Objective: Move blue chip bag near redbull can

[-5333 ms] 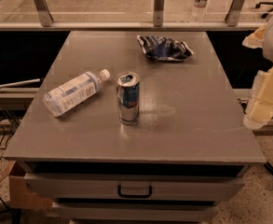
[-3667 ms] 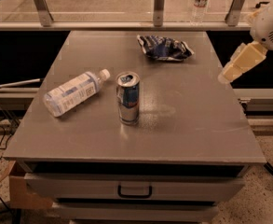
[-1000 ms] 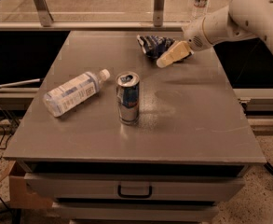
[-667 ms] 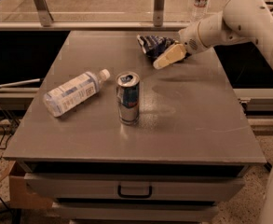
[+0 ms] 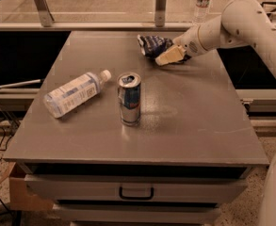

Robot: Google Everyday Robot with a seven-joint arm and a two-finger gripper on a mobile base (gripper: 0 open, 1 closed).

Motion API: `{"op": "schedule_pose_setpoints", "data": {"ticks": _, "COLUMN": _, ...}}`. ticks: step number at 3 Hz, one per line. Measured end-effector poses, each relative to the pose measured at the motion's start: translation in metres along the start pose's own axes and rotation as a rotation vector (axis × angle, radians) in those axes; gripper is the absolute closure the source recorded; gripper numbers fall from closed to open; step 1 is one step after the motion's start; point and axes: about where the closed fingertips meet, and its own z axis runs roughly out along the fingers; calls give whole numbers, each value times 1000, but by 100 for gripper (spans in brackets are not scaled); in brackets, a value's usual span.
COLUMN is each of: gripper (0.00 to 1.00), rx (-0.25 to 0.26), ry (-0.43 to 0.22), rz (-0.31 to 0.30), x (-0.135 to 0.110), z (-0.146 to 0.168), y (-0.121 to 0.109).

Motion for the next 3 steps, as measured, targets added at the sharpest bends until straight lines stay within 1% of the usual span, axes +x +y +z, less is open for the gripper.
{"op": "schedule_pose_setpoints", "data": {"ticks": 1, "gripper": 66, "rx": 54, "ry": 14, "rz": -4, "x": 1, "z": -14, "y": -7}}
{"op": "schedule_pose_setpoints", "data": {"ticks": 2, "gripper": 89, "rx": 102, "ry": 13, "rz": -18, "x": -3, "z": -31, "y": -11}}
{"op": "schedule_pose_setpoints", "data": {"ticks": 3, "gripper": 100, "rx": 162, "ry": 38, "rz": -98, "x": -21, "z": -57, "y": -10}}
